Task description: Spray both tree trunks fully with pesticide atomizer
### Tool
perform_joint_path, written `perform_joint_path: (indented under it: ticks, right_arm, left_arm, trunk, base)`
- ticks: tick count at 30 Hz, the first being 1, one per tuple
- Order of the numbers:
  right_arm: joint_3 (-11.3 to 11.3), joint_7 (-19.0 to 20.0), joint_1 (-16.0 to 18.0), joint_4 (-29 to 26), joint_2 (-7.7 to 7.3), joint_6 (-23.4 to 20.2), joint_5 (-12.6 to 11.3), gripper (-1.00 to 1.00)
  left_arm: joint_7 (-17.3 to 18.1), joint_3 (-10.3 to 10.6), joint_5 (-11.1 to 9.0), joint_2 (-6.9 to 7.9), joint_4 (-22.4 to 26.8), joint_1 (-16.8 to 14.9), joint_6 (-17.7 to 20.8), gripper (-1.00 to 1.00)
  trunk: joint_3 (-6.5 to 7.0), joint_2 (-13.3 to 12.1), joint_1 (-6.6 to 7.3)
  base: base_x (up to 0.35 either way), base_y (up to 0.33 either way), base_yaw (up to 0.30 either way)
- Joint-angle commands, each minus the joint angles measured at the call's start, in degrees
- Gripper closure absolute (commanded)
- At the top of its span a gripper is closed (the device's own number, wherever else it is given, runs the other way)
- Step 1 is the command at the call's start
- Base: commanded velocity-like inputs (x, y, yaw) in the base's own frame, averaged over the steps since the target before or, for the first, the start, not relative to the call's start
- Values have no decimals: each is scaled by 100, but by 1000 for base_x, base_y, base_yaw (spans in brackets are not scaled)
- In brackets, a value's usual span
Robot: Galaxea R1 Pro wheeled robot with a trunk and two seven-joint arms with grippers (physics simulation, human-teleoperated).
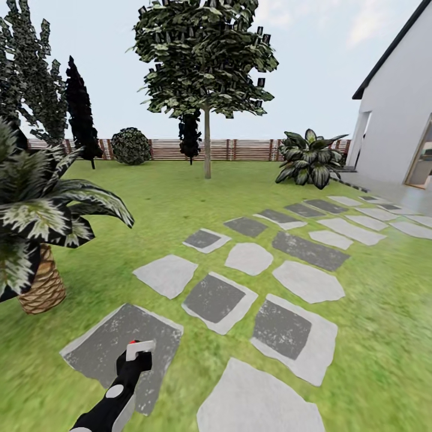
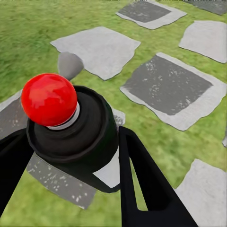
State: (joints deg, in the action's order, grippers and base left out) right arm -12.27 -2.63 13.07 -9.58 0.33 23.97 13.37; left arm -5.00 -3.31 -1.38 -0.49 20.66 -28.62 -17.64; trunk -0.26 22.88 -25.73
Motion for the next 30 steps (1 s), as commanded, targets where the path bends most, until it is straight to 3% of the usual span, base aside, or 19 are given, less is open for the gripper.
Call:
perform_joint_path:
  ticks: [1,30]
  right_arm:
    - [-32,-27,2,4,1,16,60,-100]
    - [-39,-27,2,5,3,11,51,-100]
  left_arm:
    - [8,-24,-12,-6,-6,-3,-20,100]
    - [8,-20,-12,-5,-3,-3,-20,100]
  trunk:
    - [-3,4,-5]
    - [-3,4,-5]
  base:
    - [350,0,0]
    - [350,0,0]
